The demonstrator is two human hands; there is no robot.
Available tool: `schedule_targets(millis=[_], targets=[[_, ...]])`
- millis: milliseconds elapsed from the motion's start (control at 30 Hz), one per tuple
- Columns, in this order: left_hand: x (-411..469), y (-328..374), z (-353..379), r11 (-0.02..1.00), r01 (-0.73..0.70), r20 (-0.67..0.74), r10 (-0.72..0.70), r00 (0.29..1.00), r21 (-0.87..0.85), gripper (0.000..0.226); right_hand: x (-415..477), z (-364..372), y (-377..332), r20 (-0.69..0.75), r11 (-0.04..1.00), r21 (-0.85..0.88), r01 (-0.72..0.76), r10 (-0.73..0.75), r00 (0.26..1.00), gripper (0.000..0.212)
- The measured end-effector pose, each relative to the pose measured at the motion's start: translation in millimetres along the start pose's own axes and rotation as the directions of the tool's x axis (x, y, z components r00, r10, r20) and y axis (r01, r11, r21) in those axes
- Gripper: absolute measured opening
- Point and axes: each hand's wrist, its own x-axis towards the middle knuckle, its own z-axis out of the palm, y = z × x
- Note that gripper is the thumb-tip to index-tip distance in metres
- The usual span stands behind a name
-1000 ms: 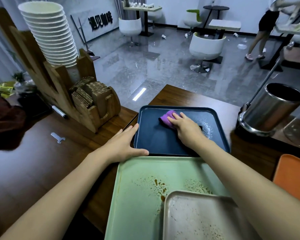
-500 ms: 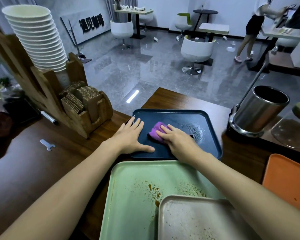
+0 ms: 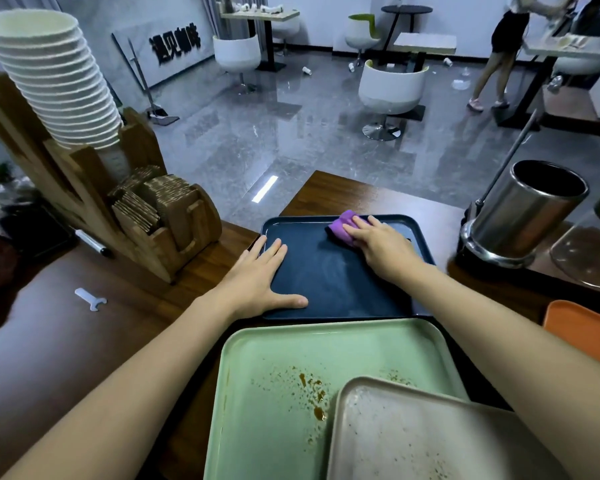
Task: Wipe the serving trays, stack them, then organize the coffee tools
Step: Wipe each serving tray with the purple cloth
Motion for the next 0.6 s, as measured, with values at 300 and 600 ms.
schedule_targets(millis=[300,600], targets=[[2,0,4,1.0,-0.003,-0.021,0.003,1.0,0.0,0.13,-15,3,-7,-0.021,1.0,0.011,0.0,0.001,1.0,0.047],[3,2,2,0.998,0.023,-0.002,-0.023,1.0,0.051,0.131,-85,11,-33,0.131,0.955,0.076,0.287,-0.295,0.947,0.052]])
